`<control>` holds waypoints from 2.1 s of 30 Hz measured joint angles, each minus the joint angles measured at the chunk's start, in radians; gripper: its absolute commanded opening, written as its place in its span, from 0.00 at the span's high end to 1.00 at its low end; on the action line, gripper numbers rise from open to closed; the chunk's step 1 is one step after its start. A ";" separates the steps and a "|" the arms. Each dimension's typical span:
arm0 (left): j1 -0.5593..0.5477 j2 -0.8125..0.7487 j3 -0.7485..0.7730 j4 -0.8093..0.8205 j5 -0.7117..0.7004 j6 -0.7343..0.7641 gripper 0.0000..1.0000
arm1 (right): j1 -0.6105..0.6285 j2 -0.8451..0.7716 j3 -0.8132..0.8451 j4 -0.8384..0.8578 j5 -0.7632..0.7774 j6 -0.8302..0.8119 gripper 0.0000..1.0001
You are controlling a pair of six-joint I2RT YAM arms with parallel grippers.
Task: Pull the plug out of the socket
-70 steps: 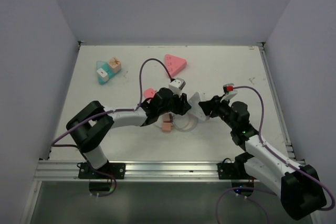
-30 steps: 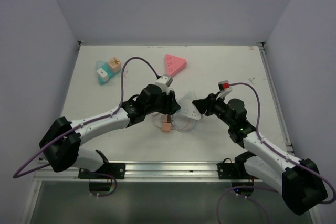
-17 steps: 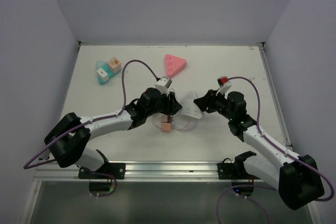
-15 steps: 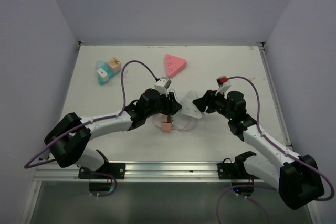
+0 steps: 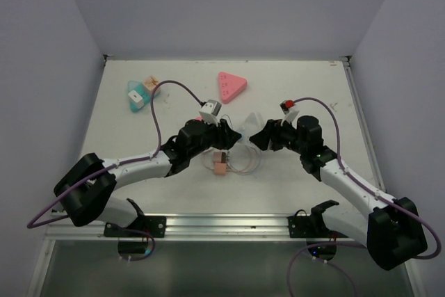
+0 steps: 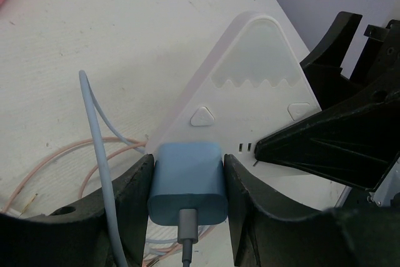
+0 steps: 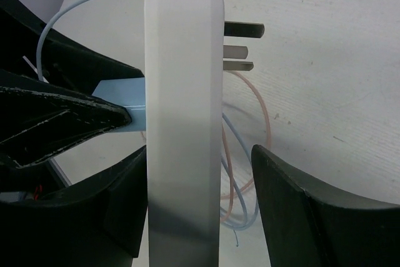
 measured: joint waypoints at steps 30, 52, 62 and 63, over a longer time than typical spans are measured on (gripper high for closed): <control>-0.001 -0.145 0.003 -0.176 -0.048 0.024 1.00 | 0.000 -0.077 0.052 -0.169 0.261 -0.100 1.00; -0.039 0.116 -0.004 -0.233 0.055 0.012 0.14 | -0.160 0.134 0.061 0.043 0.233 0.124 1.00; -0.031 -0.070 0.011 -0.391 -0.060 0.009 0.00 | -0.161 0.492 0.234 0.230 0.122 0.207 1.00; -0.024 -0.092 0.014 -0.406 -0.069 0.009 0.00 | -0.161 0.528 0.256 0.252 0.106 0.220 1.00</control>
